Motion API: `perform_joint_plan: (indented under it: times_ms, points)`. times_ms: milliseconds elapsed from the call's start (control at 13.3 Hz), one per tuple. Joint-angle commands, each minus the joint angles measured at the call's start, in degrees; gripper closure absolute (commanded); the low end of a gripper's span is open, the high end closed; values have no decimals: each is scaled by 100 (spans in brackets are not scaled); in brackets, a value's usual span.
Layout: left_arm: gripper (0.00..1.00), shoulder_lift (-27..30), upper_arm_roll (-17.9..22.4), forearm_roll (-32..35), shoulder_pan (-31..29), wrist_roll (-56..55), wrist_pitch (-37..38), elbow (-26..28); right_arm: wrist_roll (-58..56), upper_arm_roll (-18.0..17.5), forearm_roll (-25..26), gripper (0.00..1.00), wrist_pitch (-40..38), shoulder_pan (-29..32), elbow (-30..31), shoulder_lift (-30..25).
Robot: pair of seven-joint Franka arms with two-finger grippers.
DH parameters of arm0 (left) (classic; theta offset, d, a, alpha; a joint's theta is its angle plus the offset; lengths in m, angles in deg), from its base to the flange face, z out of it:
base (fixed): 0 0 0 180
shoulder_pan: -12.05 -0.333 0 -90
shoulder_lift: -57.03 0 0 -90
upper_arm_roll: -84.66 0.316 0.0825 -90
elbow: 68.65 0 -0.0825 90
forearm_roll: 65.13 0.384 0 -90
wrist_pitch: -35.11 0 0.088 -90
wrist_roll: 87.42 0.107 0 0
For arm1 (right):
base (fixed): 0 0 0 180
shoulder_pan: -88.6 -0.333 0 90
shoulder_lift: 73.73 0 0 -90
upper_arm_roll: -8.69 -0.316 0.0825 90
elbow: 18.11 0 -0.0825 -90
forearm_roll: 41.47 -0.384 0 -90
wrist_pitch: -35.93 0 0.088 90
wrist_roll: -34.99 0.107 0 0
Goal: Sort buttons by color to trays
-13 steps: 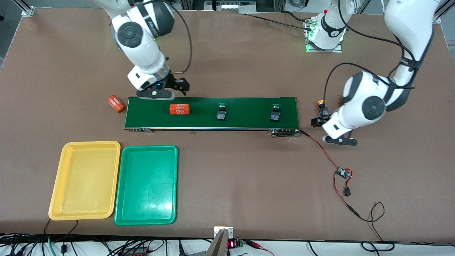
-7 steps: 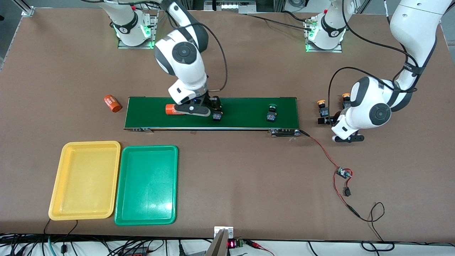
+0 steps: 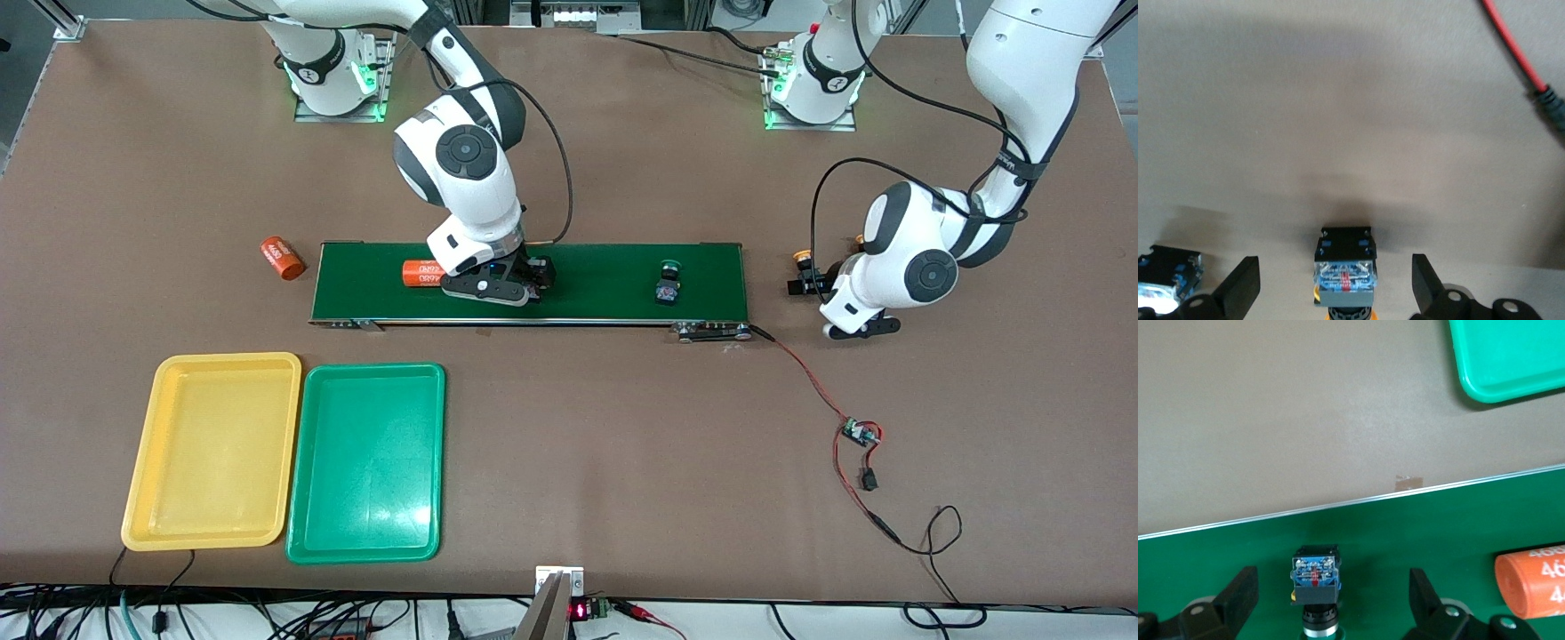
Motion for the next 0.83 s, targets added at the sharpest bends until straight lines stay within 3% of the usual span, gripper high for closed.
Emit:
perform_joint_plan:
  times_ms: [0, 225, 526, 751]
  points:
    - [0, 259, -33, -73, -3, -99, -61, 245, 124, -25, 95, 0, -7, -28, -66, 200]
    - [0, 242, -42, -90, 15, -108, -61, 263, 37, -25, 103, 4, -68, -81, -5, 289]
    - [4, 198, -42, -117, 23, -109, -61, 315, 37, -25, 121, 26, -60, -168, -5, 403]
    - [27, 198, -51, -117, 32, -108, -69, 316, 10, -25, 138, 64, -68, -178, 21, 429]
